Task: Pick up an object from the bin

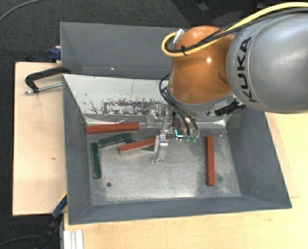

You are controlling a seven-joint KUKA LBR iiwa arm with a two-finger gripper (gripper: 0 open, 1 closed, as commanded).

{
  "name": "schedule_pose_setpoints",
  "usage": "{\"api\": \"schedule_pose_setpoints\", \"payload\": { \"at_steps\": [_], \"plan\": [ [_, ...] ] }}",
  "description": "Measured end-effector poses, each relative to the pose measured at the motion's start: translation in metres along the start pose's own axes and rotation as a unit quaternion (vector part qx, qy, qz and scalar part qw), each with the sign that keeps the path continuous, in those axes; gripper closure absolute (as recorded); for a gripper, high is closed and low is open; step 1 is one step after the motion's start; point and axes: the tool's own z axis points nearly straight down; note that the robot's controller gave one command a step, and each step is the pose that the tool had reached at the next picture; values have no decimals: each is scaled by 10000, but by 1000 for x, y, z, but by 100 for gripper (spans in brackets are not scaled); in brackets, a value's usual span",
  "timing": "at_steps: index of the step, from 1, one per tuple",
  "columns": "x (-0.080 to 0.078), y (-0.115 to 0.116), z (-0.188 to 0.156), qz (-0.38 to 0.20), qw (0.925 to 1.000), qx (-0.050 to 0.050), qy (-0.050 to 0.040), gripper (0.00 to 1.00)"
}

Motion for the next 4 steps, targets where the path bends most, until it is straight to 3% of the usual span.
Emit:
{"api": "schedule_pose_setpoints", "payload": {
  "at_steps": [1,4],
  "plan": [
    [-25,4,140,-321,9995,7,21,0],
    [-27,6,138,-303,9995,-5,-27,0]
  ]
}}
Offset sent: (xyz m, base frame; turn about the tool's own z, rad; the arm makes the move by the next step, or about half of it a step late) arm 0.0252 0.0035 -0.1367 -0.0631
